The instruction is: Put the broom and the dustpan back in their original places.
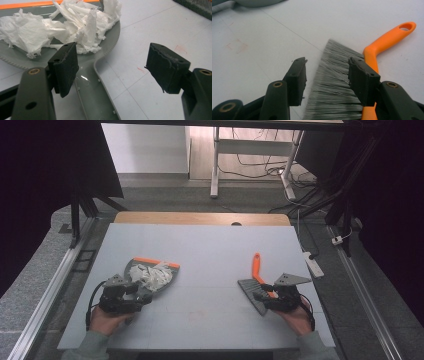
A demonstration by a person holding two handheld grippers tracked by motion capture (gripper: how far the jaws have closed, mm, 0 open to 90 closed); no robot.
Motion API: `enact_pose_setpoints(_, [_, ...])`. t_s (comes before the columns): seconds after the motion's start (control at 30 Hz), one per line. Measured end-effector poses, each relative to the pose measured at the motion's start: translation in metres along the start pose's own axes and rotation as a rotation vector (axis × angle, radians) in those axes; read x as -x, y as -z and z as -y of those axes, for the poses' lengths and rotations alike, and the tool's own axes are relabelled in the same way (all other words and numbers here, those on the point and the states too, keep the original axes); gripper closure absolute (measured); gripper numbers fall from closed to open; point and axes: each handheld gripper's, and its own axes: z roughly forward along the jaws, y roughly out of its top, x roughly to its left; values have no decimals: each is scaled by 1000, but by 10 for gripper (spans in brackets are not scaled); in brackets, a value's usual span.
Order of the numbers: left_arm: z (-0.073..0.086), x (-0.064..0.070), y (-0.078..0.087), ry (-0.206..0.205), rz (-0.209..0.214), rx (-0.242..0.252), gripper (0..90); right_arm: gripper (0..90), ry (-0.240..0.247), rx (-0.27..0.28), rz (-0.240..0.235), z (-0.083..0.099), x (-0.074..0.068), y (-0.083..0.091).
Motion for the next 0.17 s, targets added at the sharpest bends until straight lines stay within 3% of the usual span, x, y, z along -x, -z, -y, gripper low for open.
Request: enact_pose_setpoints(0.17, [2, 0, 2, 9, -3, 6, 264, 486, 30, 12, -5, -2, -4, 0])
